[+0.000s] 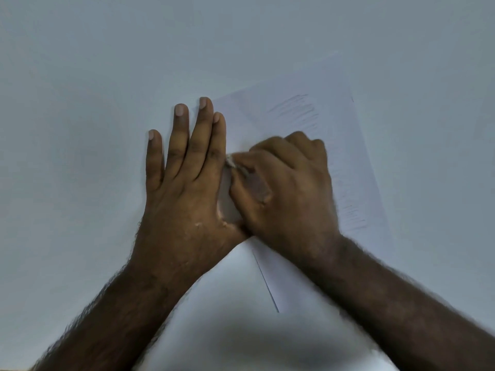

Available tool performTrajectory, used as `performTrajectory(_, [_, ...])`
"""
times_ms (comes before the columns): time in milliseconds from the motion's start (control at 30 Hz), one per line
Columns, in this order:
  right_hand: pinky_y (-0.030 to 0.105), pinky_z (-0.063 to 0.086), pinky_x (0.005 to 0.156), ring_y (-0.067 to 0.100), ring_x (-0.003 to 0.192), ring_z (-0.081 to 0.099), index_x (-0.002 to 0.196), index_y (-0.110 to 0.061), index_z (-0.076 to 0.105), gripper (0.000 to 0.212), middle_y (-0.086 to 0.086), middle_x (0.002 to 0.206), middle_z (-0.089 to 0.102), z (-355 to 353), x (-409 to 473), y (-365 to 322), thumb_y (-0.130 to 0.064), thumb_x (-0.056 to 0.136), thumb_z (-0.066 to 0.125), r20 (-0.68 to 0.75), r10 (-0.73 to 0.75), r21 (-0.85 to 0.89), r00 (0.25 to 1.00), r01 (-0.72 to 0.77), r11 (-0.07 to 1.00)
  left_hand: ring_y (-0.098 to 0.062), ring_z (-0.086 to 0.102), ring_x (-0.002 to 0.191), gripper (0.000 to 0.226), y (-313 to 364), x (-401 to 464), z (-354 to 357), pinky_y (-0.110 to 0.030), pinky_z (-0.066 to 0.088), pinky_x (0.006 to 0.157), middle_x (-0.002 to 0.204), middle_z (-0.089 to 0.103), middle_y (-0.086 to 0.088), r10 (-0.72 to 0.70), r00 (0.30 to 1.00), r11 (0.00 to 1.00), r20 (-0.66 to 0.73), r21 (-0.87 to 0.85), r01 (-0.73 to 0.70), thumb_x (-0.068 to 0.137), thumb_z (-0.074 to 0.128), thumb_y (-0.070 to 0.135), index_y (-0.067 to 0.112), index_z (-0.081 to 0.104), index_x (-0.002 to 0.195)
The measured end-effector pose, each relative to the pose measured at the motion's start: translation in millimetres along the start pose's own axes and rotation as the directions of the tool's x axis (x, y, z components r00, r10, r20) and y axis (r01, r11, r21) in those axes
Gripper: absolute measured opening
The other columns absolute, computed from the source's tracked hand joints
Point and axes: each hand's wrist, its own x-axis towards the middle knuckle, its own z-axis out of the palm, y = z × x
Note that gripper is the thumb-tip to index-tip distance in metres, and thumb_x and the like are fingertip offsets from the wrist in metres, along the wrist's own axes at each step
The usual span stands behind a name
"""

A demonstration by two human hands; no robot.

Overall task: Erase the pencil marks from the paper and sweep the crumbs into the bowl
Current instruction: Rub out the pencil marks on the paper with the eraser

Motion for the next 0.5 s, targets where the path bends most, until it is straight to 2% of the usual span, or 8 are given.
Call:
performTrajectory(67, [0.044, 0.043, 0.079, 0.03, 0.081, 0.064, 0.093, -0.02, 0.082, 0.007, 0.0, 0.085, 0.074, -1.2, 12.5, 14.5, -0.026, 0.093, 0.078, -0.047, 0.023, -0.029, 0.999, -0.025, 0.999, -0.029, -0.007, 0.165, 0.124, -2.2, 0.7, 0.1, -0.06, 0.0, 0.131, 0.179, -0.002, -0.008, 0.005, 0.999, 1.0, 0.034, 0.016, -0.005, 0.085, 0.047, 0.091, 0.008, 0.009, 0.169])
performTrajectory(133, [0.044, 0.045, 0.081, 0.027, 0.084, 0.065, 0.092, -0.023, 0.082, 0.007, -0.004, 0.086, 0.075, -2.4, 30.2, 28.0, -0.028, 0.092, 0.077, -0.115, 0.073, -0.057, 0.991, -0.08, 0.995, -0.027, -0.013, 0.165, 0.135, -4.1, 1.7, -0.5, -0.059, -0.003, 0.131, 0.179, -0.009, -0.005, 0.011, 0.997, 1.0, 0.075, 0.026, -0.013, 0.077, 0.057, 0.093, 0.011, 0.002, 0.17])
performTrajectory(233, [0.043, 0.049, 0.082, 0.018, 0.086, 0.063, 0.095, -0.023, 0.082, 0.007, -0.009, 0.086, 0.075, -3.2, 34.1, 29.2, -0.028, 0.094, 0.076, -0.132, 0.148, 0.013, 0.98, -0.147, 0.989, -0.027, -0.015, 0.164, 0.137, -4.2, 1.8, -1.0, -0.06, -0.003, 0.131, 0.179, -0.011, -0.004, 0.016, 0.997, 0.999, 0.075, 0.032, -0.018, 0.076, 0.056, 0.094, 0.012, -0.001, 0.17])
performTrajectory(400, [0.025, 0.048, 0.08, 0.016, 0.088, 0.063, 0.098, -0.02, 0.081, 0.005, -0.009, 0.09, 0.071, -13.8, 14.9, 32.6, -0.023, 0.095, 0.078, -0.109, 0.272, 0.109, 0.956, -0.261, 0.959, -0.028, -0.017, 0.164, 0.137, -5.3, 1.7, -2.4, -0.06, -0.004, 0.131, 0.178, -0.012, -0.006, 0.013, 0.995, 1.0, 0.097, 0.019, -0.015, 0.076, 0.055, 0.093, 0.01, -0.001, 0.17])
performTrajectory(500, [0.034, 0.053, 0.082, 0.018, 0.09, 0.066, 0.1, -0.018, 0.081, 0.005, -0.009, 0.091, 0.072, -13.9, 10.4, 35.7, -0.02, 0.096, 0.078, -0.106, 0.282, 0.155, 0.953, -0.265, 0.952, -0.029, -0.012, 0.165, 0.131, -4.4, 2.3, -8.2, -0.061, -0.002, 0.131, 0.179, -0.006, -0.01, 0.038, 0.996, 0.999, 0.077, -0.035, -0.036, 0.08, 0.059, 0.086, 0.004, 0.008, 0.169])
